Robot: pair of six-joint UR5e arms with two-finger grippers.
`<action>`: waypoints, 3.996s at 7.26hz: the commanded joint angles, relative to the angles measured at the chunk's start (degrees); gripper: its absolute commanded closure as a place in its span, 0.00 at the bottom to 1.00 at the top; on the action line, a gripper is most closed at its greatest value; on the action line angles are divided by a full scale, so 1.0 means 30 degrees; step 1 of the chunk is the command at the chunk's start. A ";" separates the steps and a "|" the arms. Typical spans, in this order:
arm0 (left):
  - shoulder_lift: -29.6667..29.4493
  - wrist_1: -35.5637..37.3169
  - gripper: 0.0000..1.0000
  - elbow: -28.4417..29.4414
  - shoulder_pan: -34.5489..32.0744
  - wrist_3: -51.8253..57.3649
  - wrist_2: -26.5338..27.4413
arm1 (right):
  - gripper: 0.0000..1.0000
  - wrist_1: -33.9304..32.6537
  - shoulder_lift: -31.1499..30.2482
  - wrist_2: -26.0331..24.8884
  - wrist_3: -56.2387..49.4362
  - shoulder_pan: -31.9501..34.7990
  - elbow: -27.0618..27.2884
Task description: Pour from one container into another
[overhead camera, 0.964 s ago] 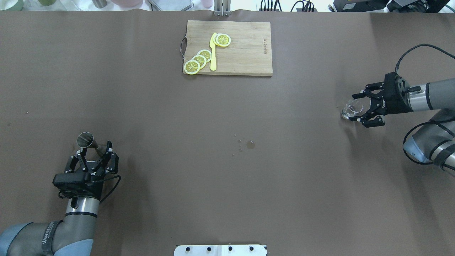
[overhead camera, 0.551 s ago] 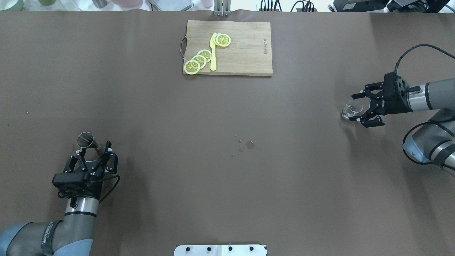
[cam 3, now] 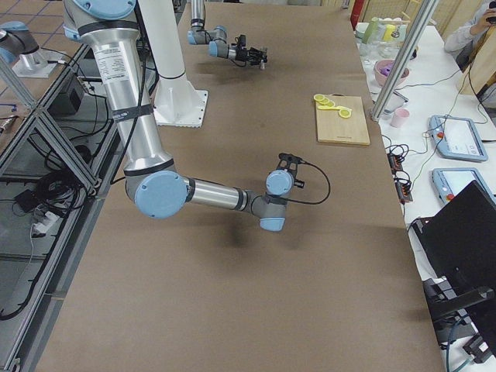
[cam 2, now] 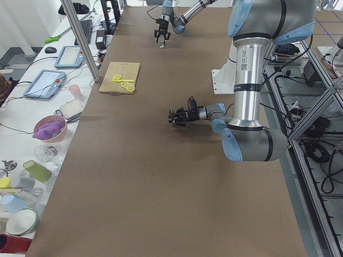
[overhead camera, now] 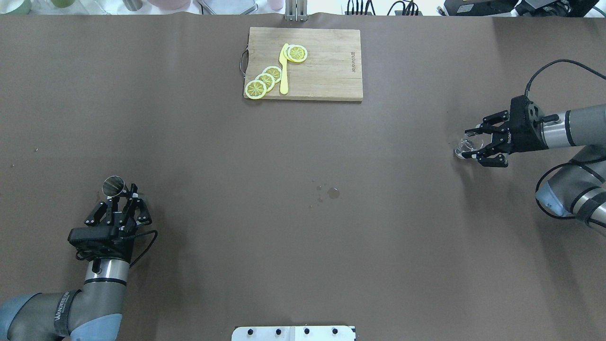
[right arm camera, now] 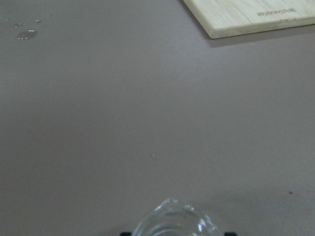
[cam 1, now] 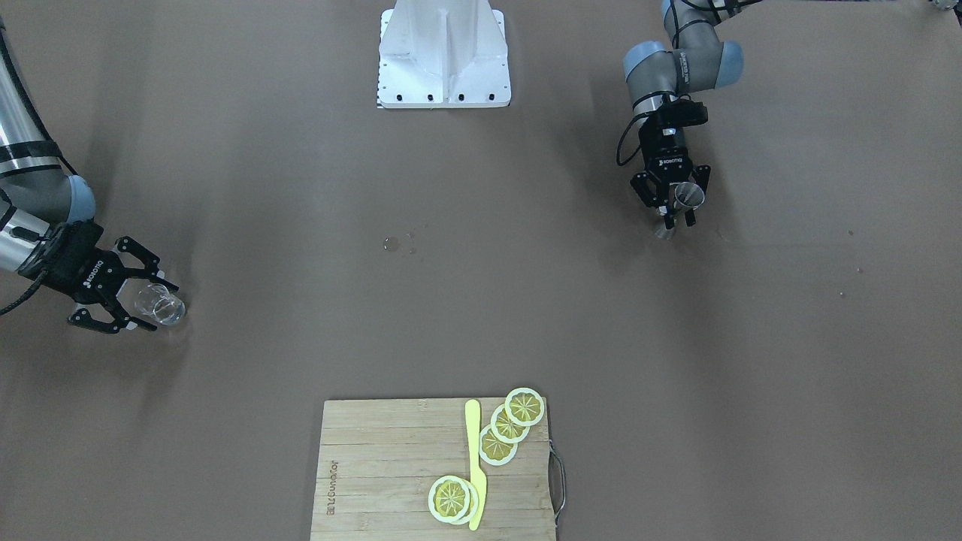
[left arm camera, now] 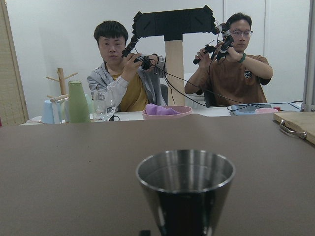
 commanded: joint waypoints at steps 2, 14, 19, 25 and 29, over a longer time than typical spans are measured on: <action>-0.0045 0.0000 0.69 -0.0026 -0.0017 0.0359 0.0127 | 0.33 0.0029 0.0000 0.0000 0.0070 -0.0001 0.0042; -0.0279 -0.5097 1.00 -0.3301 -0.0105 1.0430 -0.4326 | 0.96 -0.1691 0.0000 0.0350 0.1270 0.0116 0.2525; -0.0689 -0.8231 1.00 -0.3628 -0.0076 1.7159 -0.4851 | 1.00 -0.6289 0.0641 0.2074 0.0863 0.0728 0.6160; -0.3902 -1.0840 1.00 -0.3046 -0.1796 2.3493 -0.8682 | 1.00 -0.9867 0.2604 0.2930 0.0275 0.1113 0.7279; -0.8996 -1.1951 1.00 0.1046 -0.5548 2.5610 -1.4890 | 1.00 -1.8336 0.3224 0.1269 -0.1909 0.0270 1.1945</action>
